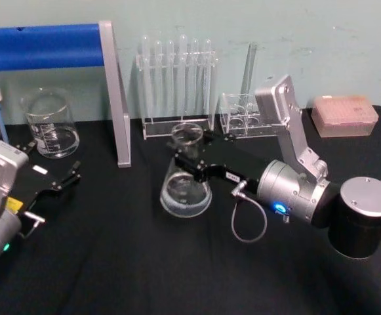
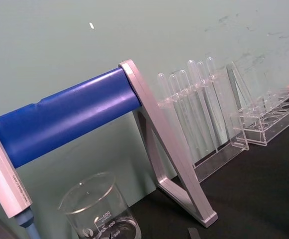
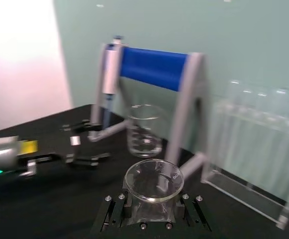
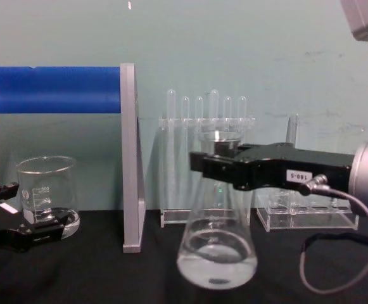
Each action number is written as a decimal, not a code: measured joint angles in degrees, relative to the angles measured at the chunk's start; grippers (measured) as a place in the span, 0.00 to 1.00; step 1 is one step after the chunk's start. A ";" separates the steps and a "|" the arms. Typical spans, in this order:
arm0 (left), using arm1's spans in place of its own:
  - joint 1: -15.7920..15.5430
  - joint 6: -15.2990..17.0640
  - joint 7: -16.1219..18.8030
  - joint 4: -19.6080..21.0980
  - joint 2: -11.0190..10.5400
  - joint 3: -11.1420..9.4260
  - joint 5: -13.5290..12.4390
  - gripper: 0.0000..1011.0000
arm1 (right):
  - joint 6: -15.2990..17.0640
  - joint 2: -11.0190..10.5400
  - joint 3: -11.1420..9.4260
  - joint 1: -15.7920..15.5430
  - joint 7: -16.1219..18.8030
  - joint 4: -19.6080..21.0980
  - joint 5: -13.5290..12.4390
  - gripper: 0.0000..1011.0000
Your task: Grasp the erlenmeyer flask with one hand, shake it three times, then place it back.
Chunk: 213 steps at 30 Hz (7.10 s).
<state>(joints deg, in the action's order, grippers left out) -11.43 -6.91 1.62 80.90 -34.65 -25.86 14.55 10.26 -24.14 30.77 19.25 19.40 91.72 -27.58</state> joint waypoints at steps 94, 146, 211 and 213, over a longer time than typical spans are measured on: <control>0.00 0.00 0.00 0.00 0.00 0.00 0.00 0.99 | -10.87 0.16 2.44 -0.34 14.68 -7.69 0.53 0.44; 0.00 0.00 0.00 0.00 0.00 0.00 0.00 0.99 | -10.29 1.68 2.51 -0.92 13.96 -10.91 2.96 0.45; 0.00 0.00 0.00 0.00 0.00 0.00 0.00 0.99 | -14.25 4.81 -9.60 -8.53 -12.90 -9.62 8.01 0.99; 0.00 0.00 0.00 0.00 0.00 0.00 0.00 0.99 | -14.87 6.26 -9.55 -8.06 -14.62 -11.37 9.42 0.99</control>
<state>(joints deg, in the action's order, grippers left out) -11.43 -6.90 1.62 80.90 -34.65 -25.86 14.55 -4.61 -17.88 21.22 11.19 4.78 80.35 -18.17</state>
